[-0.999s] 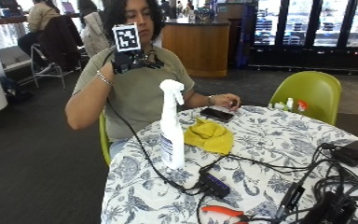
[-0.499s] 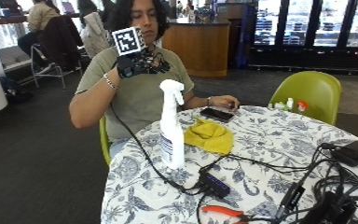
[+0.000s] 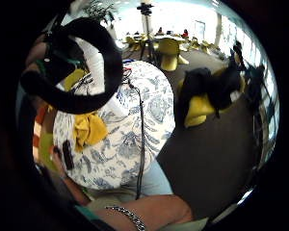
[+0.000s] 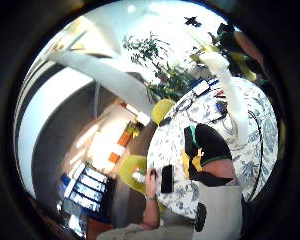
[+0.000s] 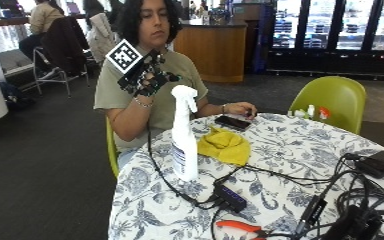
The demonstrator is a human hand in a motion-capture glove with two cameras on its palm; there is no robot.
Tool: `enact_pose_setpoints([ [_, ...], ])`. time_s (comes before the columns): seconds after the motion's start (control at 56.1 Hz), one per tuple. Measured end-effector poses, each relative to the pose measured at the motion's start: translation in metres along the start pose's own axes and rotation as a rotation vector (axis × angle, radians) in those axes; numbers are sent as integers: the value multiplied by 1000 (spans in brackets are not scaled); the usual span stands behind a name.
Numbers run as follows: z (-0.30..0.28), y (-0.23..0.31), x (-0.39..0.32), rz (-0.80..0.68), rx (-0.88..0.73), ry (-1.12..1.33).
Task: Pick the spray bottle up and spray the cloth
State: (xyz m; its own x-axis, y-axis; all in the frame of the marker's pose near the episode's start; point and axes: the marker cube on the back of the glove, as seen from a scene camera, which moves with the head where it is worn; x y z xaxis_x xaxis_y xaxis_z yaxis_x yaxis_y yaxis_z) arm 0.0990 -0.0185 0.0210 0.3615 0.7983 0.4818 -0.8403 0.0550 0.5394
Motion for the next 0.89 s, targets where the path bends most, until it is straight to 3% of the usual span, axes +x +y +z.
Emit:
enact_pose_setpoints([
  [0.178,27,-16,18,142,-165,-137],
  [0.464,80,-53,37,278,-40,-212],
  [0.678,89,-60,39,276,20,-291],
  [0.892,90,-55,35,262,-59,-346],
])
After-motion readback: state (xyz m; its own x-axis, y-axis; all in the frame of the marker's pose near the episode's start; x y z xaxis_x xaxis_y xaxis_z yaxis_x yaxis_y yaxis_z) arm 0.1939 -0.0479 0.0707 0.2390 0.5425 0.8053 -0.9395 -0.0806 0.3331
